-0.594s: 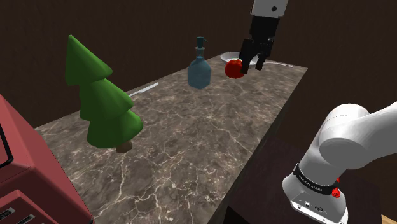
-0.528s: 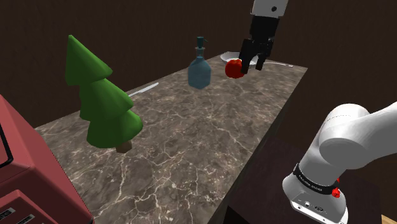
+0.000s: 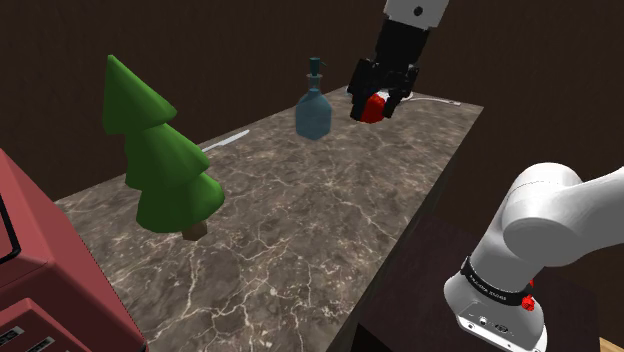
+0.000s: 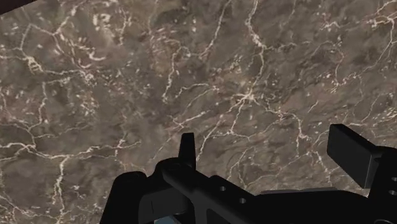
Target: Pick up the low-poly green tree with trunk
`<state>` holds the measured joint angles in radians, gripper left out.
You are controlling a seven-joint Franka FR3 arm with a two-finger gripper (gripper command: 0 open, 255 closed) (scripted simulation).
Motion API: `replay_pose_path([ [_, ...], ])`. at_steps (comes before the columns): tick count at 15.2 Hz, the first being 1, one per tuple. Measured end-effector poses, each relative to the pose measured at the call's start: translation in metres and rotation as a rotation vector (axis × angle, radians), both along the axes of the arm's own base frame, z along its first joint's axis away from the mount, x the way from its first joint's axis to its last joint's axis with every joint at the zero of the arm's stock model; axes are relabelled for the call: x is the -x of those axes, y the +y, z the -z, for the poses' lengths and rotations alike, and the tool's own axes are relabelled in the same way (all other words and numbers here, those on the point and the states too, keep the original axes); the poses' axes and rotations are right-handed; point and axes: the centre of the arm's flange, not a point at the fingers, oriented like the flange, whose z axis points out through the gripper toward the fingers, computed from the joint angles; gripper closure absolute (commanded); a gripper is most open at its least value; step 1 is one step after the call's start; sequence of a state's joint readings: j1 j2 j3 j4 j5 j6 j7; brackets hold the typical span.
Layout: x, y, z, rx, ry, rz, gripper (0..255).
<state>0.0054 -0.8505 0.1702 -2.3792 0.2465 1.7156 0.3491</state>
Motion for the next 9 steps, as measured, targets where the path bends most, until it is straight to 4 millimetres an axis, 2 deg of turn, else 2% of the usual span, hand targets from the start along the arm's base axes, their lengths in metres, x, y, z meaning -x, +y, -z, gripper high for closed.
replay_pose_path([
  [1,0.001,0.014,0.004,-0.006,-0.019,0.017,0],
  [7,0.008,0.086,-0.006,-0.042,-0.14,0.123,0],
  [9,0.003,0.113,-0.013,-0.055,-0.179,0.157,0],
])
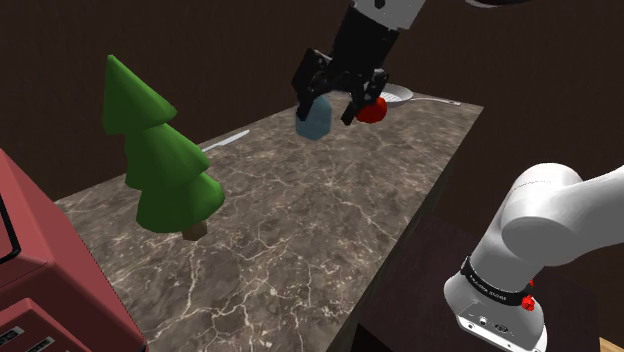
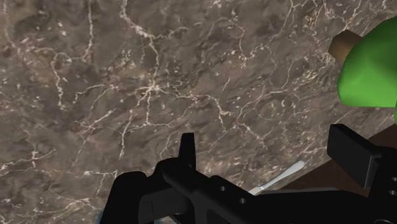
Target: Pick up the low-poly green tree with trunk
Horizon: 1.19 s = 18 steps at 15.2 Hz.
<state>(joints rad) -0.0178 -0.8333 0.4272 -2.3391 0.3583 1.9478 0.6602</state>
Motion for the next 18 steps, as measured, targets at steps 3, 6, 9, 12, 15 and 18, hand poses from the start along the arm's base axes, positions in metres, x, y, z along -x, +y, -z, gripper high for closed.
replay_pose_path([
  [3,0.0,0.038,-0.005,-0.019,-0.059,0.052,0],
  [6,-0.004,0.072,-0.011,-0.036,-0.12,0.104,0],
  [9,-0.007,0.11,-0.02,-0.054,-0.179,0.157,0],
  [12,-0.013,0.149,-0.027,-0.074,-0.239,0.209,0],
  [15,-0.021,0.181,-0.038,-0.092,-0.299,0.261,0],
  [18,-0.029,0.22,-0.047,-0.111,-0.359,0.312,0],
])
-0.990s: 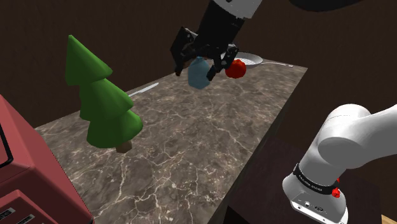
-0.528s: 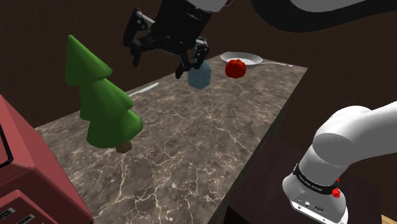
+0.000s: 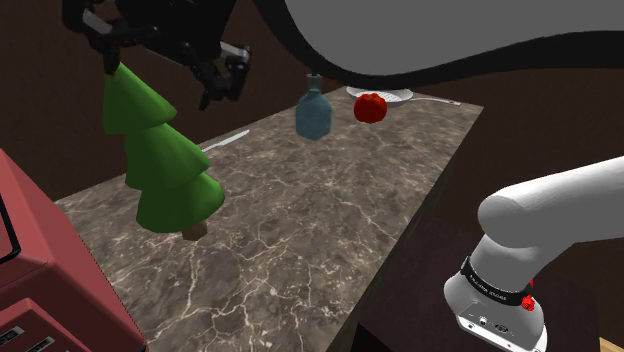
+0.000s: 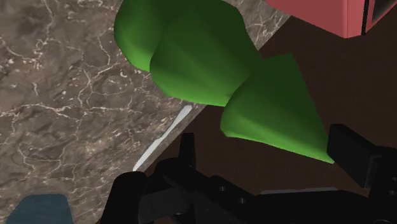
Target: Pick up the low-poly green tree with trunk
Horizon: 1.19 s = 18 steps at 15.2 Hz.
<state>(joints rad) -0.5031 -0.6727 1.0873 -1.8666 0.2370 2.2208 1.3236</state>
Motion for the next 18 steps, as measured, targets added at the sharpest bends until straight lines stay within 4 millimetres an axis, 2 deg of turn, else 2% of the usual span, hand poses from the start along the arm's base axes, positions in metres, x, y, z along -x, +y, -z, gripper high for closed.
replay_pose_path([
  [2,-0.007,0.022,-0.008,-0.013,-0.037,0.032,0],
  [3,-0.009,0.027,-0.006,-0.016,-0.045,0.04,0],
  [10,-0.01,0.031,0.026,-0.02,-0.053,0.049,0],
  [11,-0.01,0.031,0.028,-0.02,-0.053,0.048,255],
  [18,-0.01,0.032,0.03,-0.022,-0.057,0.047,255],
])
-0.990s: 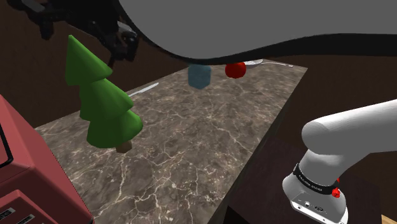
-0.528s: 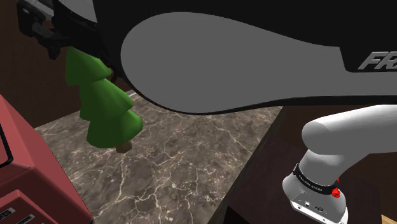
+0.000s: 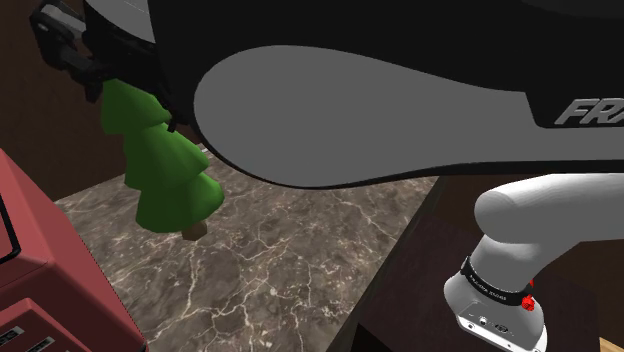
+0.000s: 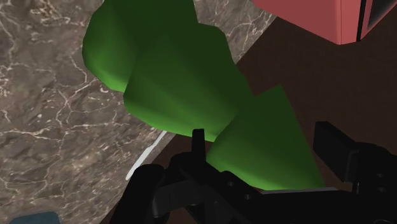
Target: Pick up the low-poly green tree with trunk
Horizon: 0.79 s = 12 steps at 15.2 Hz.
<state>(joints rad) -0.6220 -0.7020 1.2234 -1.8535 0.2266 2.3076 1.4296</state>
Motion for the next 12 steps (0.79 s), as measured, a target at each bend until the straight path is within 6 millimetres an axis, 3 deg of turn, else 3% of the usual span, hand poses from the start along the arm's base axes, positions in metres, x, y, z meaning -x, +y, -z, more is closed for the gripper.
replay_pose_path([
  [4,0.0,-0.001,-0.002,0.001,0.003,0.0,255],
  [12,-0.001,0.0,-0.04,0.002,0.005,0.001,255],
])
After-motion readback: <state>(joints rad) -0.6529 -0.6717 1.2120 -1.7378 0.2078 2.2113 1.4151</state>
